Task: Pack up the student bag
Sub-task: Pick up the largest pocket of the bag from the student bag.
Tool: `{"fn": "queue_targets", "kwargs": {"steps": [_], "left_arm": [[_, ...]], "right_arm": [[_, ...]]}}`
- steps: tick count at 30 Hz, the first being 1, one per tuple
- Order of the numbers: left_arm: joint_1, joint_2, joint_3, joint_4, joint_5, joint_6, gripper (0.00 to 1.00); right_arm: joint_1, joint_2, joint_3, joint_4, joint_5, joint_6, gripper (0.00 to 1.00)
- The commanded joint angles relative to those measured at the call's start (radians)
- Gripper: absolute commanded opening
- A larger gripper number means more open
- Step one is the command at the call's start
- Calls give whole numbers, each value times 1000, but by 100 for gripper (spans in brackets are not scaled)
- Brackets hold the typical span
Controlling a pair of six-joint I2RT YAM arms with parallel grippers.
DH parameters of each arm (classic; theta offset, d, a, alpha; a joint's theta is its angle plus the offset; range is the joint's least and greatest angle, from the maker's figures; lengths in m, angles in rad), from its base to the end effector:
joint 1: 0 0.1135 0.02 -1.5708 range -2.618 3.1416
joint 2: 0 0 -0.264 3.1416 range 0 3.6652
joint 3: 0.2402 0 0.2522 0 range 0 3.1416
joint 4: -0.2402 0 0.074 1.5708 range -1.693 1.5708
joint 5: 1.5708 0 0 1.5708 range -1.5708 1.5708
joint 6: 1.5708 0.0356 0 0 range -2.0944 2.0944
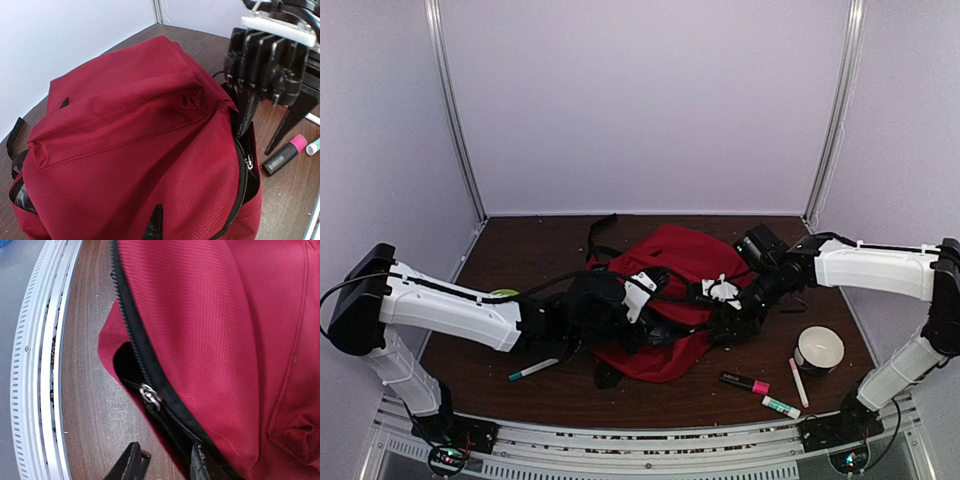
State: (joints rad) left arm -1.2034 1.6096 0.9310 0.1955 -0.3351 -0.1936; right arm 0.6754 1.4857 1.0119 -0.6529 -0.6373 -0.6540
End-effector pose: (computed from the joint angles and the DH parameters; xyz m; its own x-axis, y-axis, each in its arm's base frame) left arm 0.1380 -0.3261 0.2203 -0.3132 0.3079 -0.8984 0.7301 0.6830 -0.0205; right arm 0.2107 0.1960 0.2255 -0.1323 -0.7324 -0.6679 -0.9859 0.0275 0.1651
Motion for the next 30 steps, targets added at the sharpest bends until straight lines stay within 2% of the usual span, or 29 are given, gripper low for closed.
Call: {"fn": "queue_targets", "kwargs": {"steps": [1, 6, 13, 19, 23, 25, 30], "left_arm": [[6, -38, -12, 87, -3, -17, 0], [5, -44, -17, 91, 2, -22, 0], [5, -52, -35, 108, -6, -34, 0], [4, -54, -37, 128, 10, -41, 0], [2, -50, -37, 127, 10, -45, 0], [2, -53, -40, 123, 7, -46, 0], [-2, -59, -41, 120, -5, -47, 0]], "right_arm": [[21, 12, 2, 56, 26, 67, 36], [22, 95, 74, 22, -61, 108, 40], [27, 118, 102, -56, -225, 136, 39], [34, 130, 144, 11, -312, 243, 44], [39, 163, 194, -15, -375, 249, 44], [40, 151, 191, -13, -386, 250, 41], [39, 118, 164, 27, -351, 276, 27]]}}
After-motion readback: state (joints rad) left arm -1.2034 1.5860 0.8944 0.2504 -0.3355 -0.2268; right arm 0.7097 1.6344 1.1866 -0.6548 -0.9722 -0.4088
